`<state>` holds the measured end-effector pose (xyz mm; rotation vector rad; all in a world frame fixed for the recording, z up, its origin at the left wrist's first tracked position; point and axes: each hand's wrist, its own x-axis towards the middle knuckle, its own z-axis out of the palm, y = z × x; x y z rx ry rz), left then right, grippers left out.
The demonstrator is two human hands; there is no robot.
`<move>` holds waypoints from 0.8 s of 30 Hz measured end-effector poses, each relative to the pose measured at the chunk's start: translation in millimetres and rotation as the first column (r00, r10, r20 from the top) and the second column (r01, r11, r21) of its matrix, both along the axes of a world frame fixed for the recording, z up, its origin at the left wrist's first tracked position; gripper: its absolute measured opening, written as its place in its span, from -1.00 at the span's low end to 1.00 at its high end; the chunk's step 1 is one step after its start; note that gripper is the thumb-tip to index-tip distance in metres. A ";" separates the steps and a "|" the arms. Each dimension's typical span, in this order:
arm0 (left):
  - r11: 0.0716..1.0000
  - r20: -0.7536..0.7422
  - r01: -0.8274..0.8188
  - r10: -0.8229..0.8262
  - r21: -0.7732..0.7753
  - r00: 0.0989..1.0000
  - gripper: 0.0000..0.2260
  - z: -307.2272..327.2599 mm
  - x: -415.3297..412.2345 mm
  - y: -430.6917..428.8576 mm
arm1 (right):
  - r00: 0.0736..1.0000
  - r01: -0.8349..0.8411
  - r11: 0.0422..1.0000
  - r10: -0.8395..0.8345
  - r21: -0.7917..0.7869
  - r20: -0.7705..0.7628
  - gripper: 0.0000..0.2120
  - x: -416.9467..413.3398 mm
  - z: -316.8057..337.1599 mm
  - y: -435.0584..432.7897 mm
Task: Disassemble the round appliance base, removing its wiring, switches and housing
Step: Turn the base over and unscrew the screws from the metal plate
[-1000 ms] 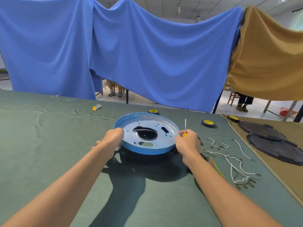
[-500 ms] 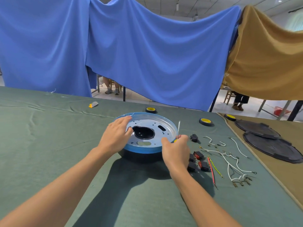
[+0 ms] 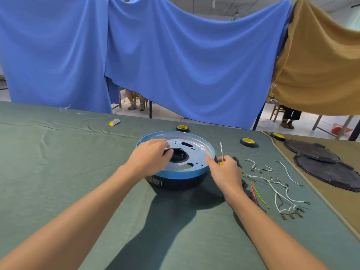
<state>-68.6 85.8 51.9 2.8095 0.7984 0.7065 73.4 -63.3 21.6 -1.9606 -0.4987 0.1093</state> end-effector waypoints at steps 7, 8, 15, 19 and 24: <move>0.994 -0.202 0.046 -0.066 -0.103 0.977 -0.58 -13.4 4.2 8.2 | 0.991 -0.080 0.997 0.081 0.022 -0.102 -0.50 -31.2 -10.6 6.7; 0.992 -0.223 0.026 -0.052 -0.121 0.973 -0.58 -14.2 4.4 5.4 | 0.991 -0.077 0.997 0.079 0.025 -0.106 -0.55 -31.0 -11.3 9.8; 0.974 -0.435 0.122 -0.196 -0.192 0.879 -0.45 -5.2 13.3 -22.4 | 0.962 -0.213 0.976 0.218 0.050 -0.166 -0.83 4.4 3.9 12.4; 0.972 -0.409 0.159 -0.219 -0.174 0.886 -0.38 1.1 16.6 -16.3 | 0.990 -0.119 0.993 0.117 -0.013 -0.081 -0.71 11.4 11.5 6.3; 0.968 -0.424 0.124 -0.209 -0.219 0.881 -0.46 -8.0 19.5 -17.9 | 0.988 -0.156 0.986 0.157 -0.064 0.001 -0.81 0.0 13.5 -0.3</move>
